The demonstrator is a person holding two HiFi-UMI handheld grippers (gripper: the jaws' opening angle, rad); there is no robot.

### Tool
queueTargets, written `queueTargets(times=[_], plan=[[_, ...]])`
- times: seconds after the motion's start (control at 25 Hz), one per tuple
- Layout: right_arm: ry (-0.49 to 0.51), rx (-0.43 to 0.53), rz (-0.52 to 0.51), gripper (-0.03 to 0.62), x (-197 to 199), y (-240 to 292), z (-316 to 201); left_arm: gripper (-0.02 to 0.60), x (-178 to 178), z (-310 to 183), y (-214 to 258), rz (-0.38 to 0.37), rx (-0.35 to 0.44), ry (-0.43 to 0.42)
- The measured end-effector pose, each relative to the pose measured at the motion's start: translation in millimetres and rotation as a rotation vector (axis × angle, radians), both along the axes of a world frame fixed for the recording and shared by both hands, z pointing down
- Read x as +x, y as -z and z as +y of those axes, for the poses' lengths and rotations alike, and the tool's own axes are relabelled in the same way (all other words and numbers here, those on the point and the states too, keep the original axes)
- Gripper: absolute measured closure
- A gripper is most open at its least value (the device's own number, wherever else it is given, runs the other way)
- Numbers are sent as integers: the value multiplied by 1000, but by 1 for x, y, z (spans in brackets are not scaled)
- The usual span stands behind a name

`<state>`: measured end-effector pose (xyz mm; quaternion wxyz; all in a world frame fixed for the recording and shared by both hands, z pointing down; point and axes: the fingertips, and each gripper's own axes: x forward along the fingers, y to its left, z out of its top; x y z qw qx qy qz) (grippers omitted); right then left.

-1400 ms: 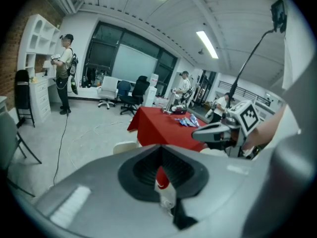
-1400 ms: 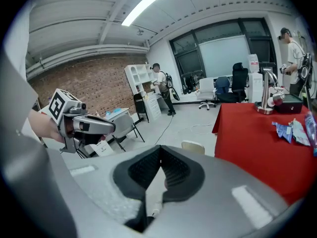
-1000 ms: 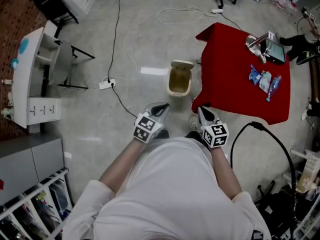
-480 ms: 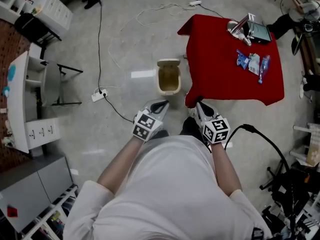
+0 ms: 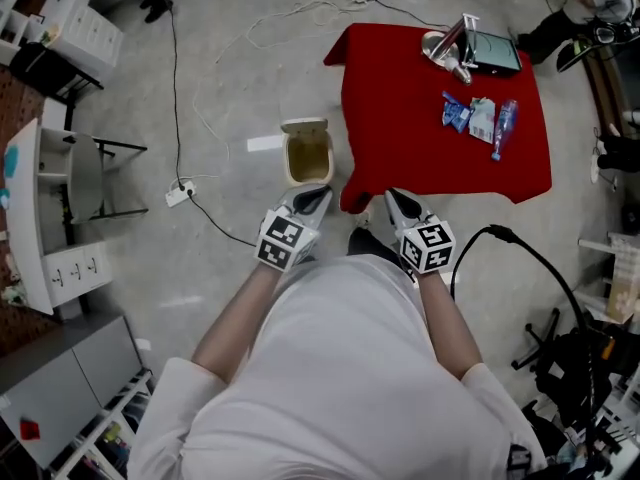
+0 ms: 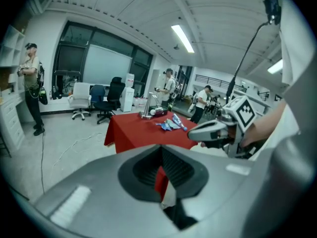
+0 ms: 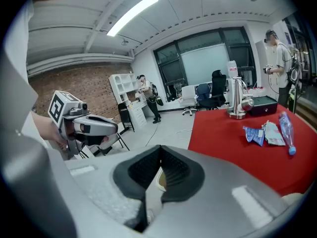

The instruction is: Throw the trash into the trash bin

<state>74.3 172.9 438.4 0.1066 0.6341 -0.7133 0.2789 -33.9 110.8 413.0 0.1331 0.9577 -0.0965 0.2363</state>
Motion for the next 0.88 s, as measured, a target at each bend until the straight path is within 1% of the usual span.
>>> queueTargets(times=[0.12, 0.32, 0.52, 0.72, 0.88], plan=[[15, 2, -7, 592, 25, -2, -3, 577, 25, 1, 0, -8, -10, 6], [26, -9, -14, 592, 61, -10, -7, 577, 58, 0, -5, -25, -27, 17], [24, -31, -30, 592, 109, -24, -12, 577, 88, -5, -23, -57, -39, 27], [53, -57, -32, 568, 145, -37, -23, 577, 119, -21, -26, -62, -39, 52], [33, -89, -18, 551, 183, -54, -31, 577, 134, -32, -35, -71, -48, 90]])
